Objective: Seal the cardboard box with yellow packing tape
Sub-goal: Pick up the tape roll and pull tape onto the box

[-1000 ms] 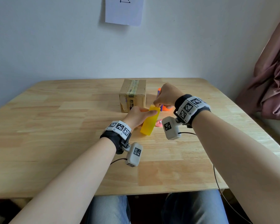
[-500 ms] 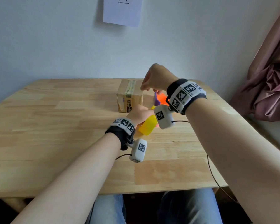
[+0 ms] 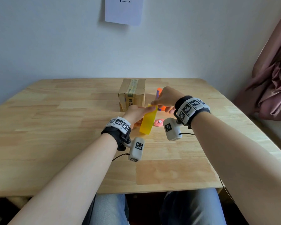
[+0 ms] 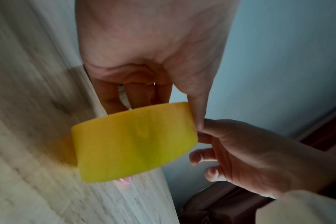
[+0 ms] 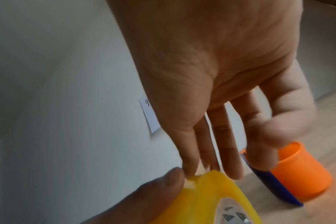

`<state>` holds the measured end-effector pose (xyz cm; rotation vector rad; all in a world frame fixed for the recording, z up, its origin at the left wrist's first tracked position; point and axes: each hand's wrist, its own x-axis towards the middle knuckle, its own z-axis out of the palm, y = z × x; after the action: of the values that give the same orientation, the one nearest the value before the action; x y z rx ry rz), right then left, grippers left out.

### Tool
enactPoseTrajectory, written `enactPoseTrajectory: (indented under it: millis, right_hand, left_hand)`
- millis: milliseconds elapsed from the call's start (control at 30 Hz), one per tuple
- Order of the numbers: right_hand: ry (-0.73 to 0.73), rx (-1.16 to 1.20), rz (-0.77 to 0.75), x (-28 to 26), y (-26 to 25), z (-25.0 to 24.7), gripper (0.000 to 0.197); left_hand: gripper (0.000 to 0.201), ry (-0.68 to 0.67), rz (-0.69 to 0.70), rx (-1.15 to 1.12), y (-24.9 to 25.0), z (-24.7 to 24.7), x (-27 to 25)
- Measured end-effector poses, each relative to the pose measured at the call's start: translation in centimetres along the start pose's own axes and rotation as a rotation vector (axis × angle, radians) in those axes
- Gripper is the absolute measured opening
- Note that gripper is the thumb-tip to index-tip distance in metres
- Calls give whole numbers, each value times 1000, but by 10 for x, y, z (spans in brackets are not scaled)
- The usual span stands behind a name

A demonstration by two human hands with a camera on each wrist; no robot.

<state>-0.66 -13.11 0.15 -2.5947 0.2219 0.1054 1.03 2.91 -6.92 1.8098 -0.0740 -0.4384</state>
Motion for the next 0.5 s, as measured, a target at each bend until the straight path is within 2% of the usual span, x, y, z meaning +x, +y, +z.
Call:
enactPoseTrajectory:
  millis: [67,233,333,500]
  right_hand:
    - [35,-8,-18,3,-1,2,21]
    - [88,-115,-24,9,-6,5,17]
    - [147,-212,-69,10,-16,8,7]
    - [100,-260,-86,10,-20,9,8]
  left_hand:
    - [53,-7,3,-9,1,0,-3]
    - [49,-29,31,6,-3,-1,-8]
    - [37,-39,55,43,-3,-1,-8]
    - [51,-50,45,60,-1,-3,-5]
